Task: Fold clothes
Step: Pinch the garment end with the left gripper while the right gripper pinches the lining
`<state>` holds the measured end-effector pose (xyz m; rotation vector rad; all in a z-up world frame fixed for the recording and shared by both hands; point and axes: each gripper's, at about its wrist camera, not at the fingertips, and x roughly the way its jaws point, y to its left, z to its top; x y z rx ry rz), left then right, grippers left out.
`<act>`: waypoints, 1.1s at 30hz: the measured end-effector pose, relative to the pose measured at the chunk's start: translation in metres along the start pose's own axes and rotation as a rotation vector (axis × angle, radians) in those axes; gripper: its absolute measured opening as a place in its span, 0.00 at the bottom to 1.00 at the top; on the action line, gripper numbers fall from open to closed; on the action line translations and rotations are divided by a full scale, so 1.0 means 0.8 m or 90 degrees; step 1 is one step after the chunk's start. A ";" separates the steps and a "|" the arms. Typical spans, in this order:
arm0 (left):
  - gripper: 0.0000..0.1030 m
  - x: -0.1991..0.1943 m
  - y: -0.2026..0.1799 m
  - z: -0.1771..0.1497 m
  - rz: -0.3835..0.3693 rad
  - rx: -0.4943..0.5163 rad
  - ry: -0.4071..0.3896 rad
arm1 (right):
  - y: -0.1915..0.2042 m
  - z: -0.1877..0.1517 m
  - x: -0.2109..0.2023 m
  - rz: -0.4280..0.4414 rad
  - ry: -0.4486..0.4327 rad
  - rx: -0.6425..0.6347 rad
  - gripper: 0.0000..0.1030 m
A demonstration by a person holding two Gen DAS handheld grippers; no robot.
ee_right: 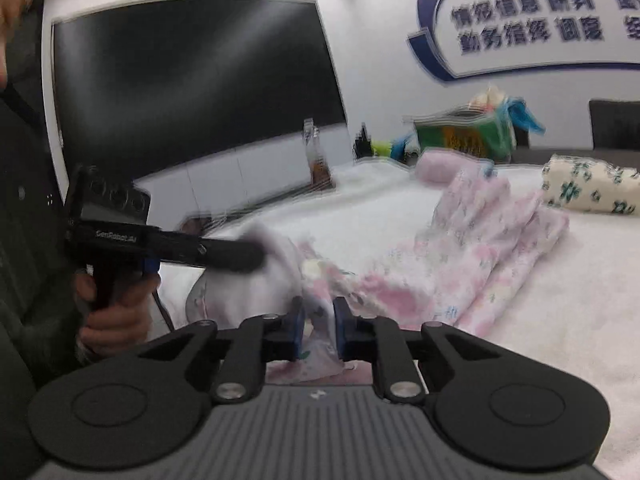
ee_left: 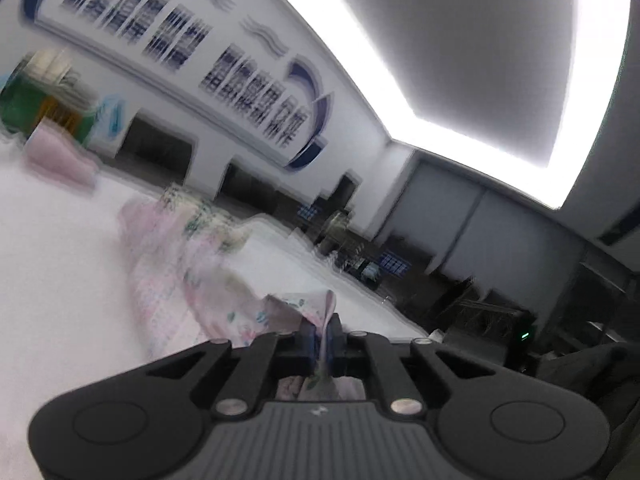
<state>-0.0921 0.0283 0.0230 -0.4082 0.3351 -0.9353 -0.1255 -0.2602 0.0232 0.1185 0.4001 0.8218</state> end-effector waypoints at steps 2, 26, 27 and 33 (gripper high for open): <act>0.16 0.022 0.016 -0.001 0.014 -0.008 0.025 | -0.003 0.001 -0.005 -0.016 -0.016 0.019 0.15; 0.23 0.021 0.042 -0.003 0.169 -0.112 0.189 | -0.003 -0.004 0.014 -0.094 0.038 0.026 0.38; 0.18 0.023 0.042 -0.002 0.168 -0.114 0.191 | 0.001 -0.006 0.016 -0.088 0.040 0.018 0.34; 0.17 0.018 0.013 0.001 0.175 -0.031 0.133 | 0.012 -0.014 0.022 -0.055 0.035 -0.005 0.33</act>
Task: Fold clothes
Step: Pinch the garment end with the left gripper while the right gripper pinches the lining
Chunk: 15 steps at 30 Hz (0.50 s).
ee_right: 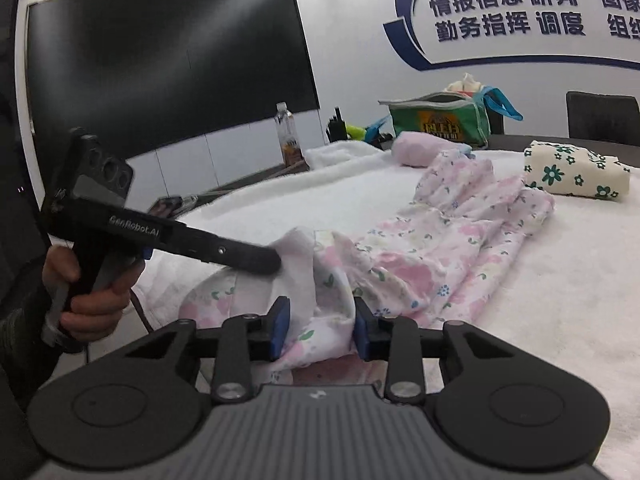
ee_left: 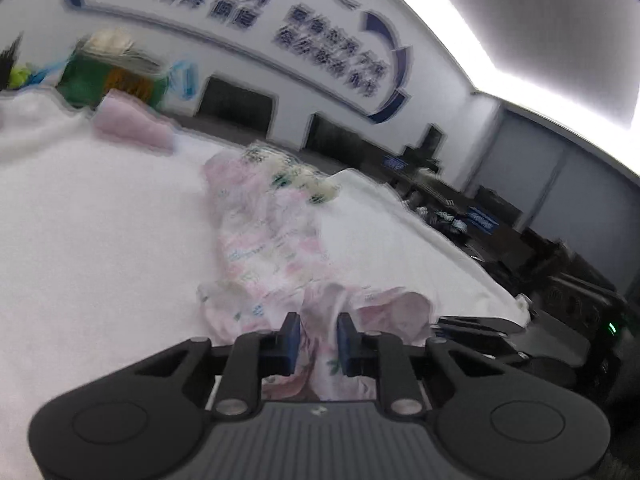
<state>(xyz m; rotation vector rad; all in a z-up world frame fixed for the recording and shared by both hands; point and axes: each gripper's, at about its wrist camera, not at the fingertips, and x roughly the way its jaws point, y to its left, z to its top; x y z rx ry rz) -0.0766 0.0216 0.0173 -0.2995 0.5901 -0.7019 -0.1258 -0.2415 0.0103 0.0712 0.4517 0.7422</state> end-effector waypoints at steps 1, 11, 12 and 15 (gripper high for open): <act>0.17 -0.002 -0.006 0.000 -0.004 0.018 -0.009 | 0.000 0.000 0.000 0.000 -0.003 0.002 0.33; 0.09 0.033 0.021 -0.002 -0.062 -0.032 0.018 | 0.005 -0.006 0.004 -0.020 0.018 -0.004 0.34; 0.09 0.038 0.026 -0.004 -0.045 -0.042 0.034 | 0.005 -0.006 0.004 -0.024 0.018 -0.003 0.34; 0.25 0.034 0.030 -0.003 -0.040 -0.054 0.028 | 0.005 -0.006 0.006 -0.027 0.016 -0.008 0.36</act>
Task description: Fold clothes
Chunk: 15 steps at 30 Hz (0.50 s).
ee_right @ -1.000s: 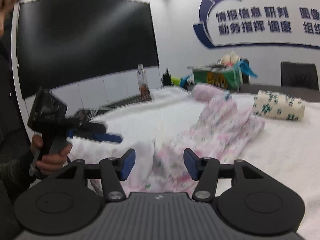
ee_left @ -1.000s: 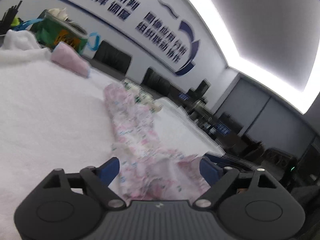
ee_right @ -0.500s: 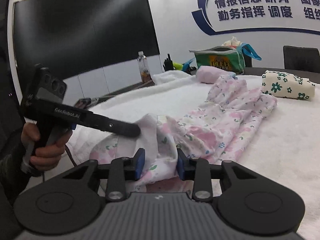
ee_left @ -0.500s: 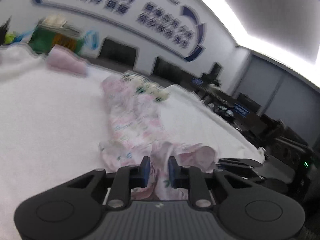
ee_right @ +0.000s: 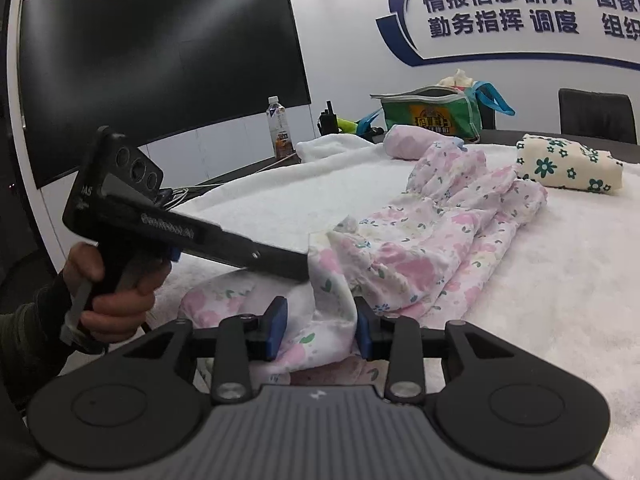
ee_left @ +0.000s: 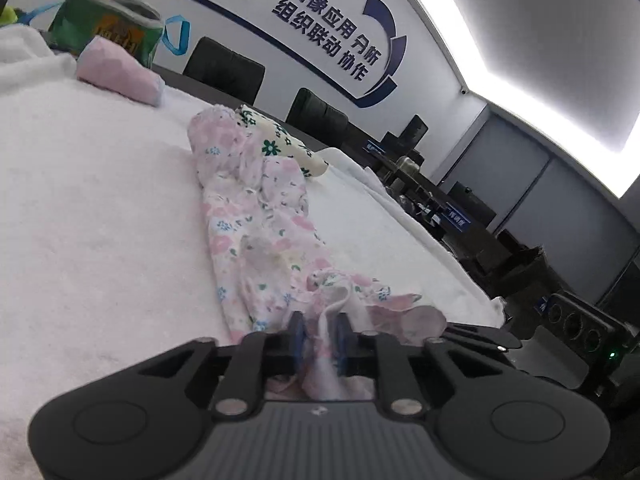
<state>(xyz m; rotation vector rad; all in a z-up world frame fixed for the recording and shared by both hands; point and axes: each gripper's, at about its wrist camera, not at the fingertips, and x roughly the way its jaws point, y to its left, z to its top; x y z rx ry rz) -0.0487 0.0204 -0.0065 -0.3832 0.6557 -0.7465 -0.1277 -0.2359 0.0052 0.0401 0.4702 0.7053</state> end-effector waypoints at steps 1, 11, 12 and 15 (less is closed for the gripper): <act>0.33 -0.002 0.000 0.000 0.019 0.004 -0.005 | 0.001 0.000 -0.001 -0.002 0.000 -0.005 0.37; 0.51 -0.077 -0.007 -0.012 -0.066 0.170 -0.036 | -0.012 0.020 -0.057 0.014 -0.083 0.004 0.47; 0.51 -0.079 -0.010 -0.017 -0.073 0.188 -0.026 | -0.012 0.020 -0.058 0.010 -0.085 0.005 0.36; 0.55 -0.072 -0.019 -0.027 -0.081 0.208 0.009 | -0.014 0.018 -0.052 0.002 -0.080 0.021 0.25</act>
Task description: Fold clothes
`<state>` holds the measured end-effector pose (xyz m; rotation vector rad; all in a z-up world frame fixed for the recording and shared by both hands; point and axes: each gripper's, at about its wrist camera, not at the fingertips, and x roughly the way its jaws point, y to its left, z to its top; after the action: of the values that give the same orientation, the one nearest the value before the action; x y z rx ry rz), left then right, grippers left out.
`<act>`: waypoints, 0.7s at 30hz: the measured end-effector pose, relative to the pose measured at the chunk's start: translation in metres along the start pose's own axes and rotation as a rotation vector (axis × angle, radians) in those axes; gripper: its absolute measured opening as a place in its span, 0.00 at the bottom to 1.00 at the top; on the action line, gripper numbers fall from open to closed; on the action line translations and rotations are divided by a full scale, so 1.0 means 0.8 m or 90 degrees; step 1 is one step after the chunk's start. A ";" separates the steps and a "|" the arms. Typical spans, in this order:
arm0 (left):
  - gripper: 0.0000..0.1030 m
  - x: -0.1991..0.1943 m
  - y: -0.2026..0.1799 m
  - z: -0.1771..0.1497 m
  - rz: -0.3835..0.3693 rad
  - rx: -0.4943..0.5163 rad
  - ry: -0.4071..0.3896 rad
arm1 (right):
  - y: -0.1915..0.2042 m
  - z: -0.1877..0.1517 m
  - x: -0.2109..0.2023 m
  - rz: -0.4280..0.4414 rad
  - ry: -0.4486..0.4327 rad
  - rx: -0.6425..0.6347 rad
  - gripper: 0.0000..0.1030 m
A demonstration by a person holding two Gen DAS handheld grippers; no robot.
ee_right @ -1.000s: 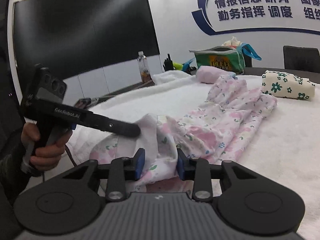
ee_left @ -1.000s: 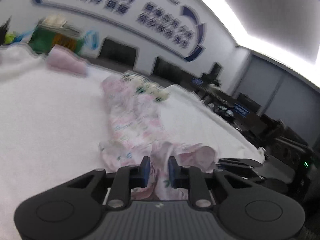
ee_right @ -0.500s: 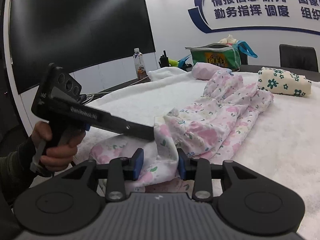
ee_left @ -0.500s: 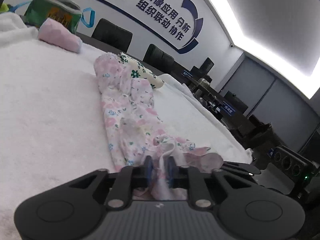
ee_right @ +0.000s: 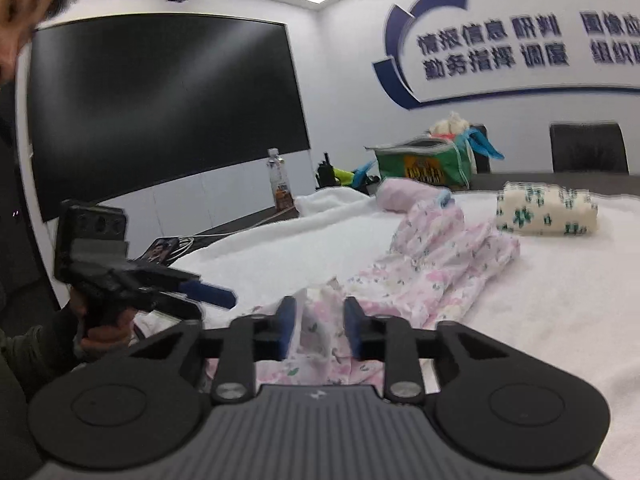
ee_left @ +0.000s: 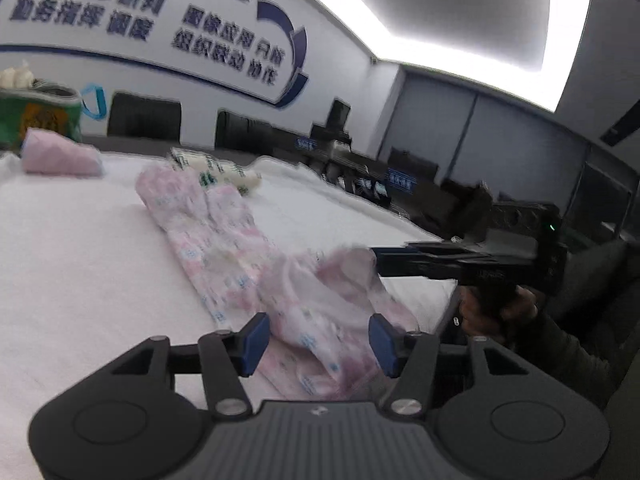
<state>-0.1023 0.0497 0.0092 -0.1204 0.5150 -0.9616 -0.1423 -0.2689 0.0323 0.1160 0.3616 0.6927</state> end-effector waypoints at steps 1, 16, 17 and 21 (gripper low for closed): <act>0.57 0.006 -0.002 -0.003 0.005 -0.006 0.007 | 0.002 -0.004 0.011 0.000 0.017 -0.003 0.23; 0.70 -0.012 -0.057 -0.024 -0.020 0.214 0.018 | 0.045 -0.002 -0.017 0.001 0.062 -0.169 0.70; 0.69 -0.005 -0.059 -0.026 -0.011 0.226 0.027 | 0.052 -0.007 -0.016 0.012 0.069 -0.186 0.71; 0.35 0.025 -0.049 -0.030 0.020 0.211 0.083 | 0.081 -0.037 0.017 0.024 0.137 -0.297 0.70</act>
<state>-0.1340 0.0141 -0.0064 0.2491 0.4693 -1.0162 -0.1822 -0.2106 0.0156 -0.3973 0.3951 0.8133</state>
